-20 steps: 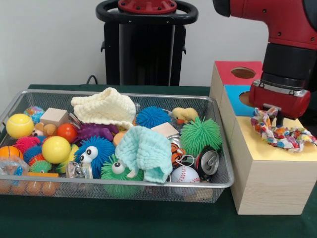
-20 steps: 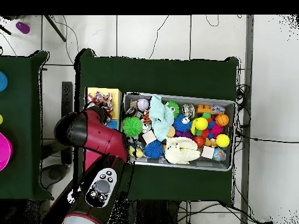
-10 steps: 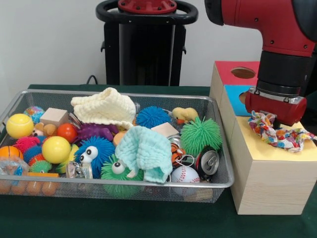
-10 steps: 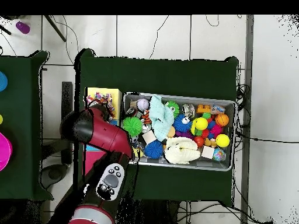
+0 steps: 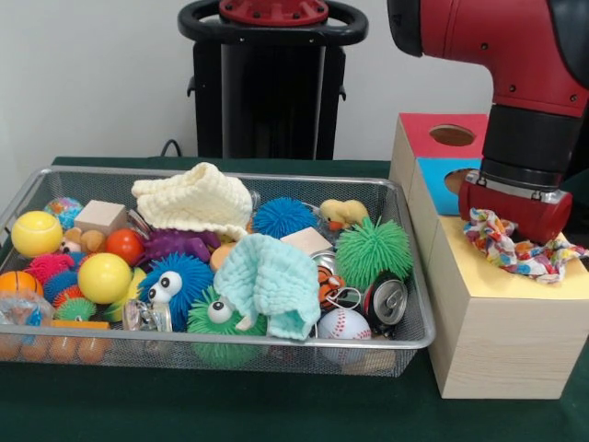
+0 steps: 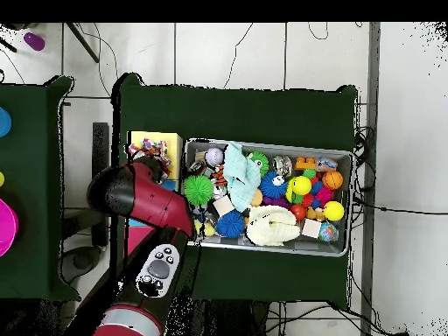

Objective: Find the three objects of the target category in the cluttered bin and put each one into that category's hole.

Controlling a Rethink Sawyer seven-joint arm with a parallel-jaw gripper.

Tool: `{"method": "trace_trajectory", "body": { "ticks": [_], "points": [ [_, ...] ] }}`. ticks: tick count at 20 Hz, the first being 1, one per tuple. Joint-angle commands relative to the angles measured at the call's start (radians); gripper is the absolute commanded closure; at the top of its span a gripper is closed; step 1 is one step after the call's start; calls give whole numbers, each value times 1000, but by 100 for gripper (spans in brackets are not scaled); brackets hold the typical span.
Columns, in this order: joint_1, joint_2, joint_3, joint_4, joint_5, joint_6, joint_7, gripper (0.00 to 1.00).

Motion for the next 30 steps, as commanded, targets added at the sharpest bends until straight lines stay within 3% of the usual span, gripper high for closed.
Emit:
{"method": "trace_trajectory", "body": {
  "ticks": [1, 9, 10, 30],
  "points": [
    [-15, 152, 51, 8, -41, -34, 150, 100],
    [3, 172, 19, -14, -33, 13, 150, 100],
    [4, 172, 18, -15, -30, 25, 153, 0],
    [-5, 106, 7, 7, -37, 148, 152, 0]
  ]
}}
